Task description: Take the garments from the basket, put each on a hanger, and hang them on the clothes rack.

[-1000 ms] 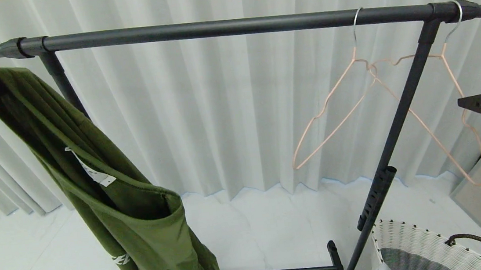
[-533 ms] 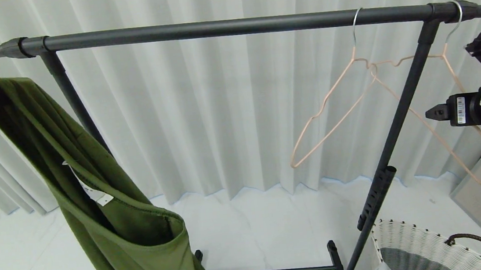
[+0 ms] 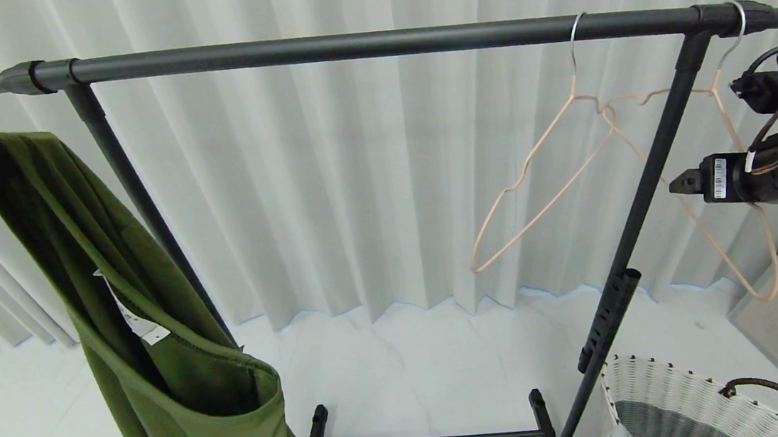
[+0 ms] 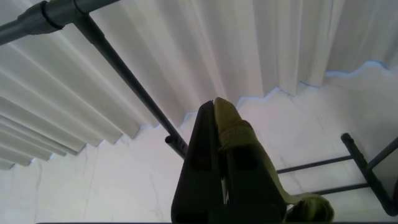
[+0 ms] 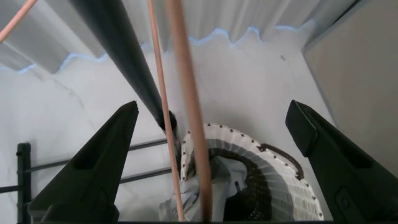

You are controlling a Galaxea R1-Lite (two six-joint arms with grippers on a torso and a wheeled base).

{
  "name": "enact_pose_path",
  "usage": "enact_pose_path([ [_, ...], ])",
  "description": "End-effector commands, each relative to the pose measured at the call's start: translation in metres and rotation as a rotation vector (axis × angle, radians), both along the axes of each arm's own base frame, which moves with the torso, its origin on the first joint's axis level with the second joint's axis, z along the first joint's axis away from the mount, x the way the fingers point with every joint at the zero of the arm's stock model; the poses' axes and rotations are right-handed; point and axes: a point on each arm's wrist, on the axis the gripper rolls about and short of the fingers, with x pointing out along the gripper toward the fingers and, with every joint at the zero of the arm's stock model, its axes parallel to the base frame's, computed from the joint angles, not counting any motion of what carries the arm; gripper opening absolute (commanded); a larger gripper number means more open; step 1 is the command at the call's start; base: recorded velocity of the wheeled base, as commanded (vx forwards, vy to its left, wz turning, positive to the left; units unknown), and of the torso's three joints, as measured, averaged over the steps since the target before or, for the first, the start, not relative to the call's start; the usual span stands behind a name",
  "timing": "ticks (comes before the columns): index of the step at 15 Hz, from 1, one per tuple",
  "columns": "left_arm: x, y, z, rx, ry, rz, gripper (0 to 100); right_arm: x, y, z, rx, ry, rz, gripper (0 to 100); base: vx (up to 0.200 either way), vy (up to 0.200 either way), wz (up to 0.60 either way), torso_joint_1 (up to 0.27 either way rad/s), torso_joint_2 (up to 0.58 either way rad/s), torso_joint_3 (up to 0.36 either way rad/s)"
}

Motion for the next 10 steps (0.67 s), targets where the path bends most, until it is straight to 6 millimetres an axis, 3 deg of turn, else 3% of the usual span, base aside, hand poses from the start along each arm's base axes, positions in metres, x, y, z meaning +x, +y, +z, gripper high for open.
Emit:
enact_pose_path([
  [1, 0.0001, -0.0008, -0.0003, 0.001, 0.001, -0.004, 0, 0.0009, 0.0004, -0.0034, 0.008, 0.013, -0.006, 100, 0.000, 0.000, 0.00, 0.000, 0.00, 0.000],
  [3, 0.0001, -0.0008, -0.0003, 0.001, 0.001, -0.004, 0, 0.0022, 0.0006, -0.0038, 0.019, 0.012, -0.013, 100, 0.000, 0.000, 0.00, 0.000, 0.00, 0.000],
  [4, 0.0001, -0.0008, -0.0003, 0.003, 0.001, -0.004, 0, 0.0022, 0.0006, -0.0034, 0.020, 0.011, -0.013, 0, 0.000, 0.000, 0.00, 0.000, 0.00, 0.000],
  [10, -0.0005, -0.0006, -0.0001, 0.002, 0.000, -0.005, 0, -0.0002, -0.0017, -0.0004, 0.021, 0.000, -0.020, 0, 0.000, 0.000, 0.00, 0.000, 0.00, 0.000],
])
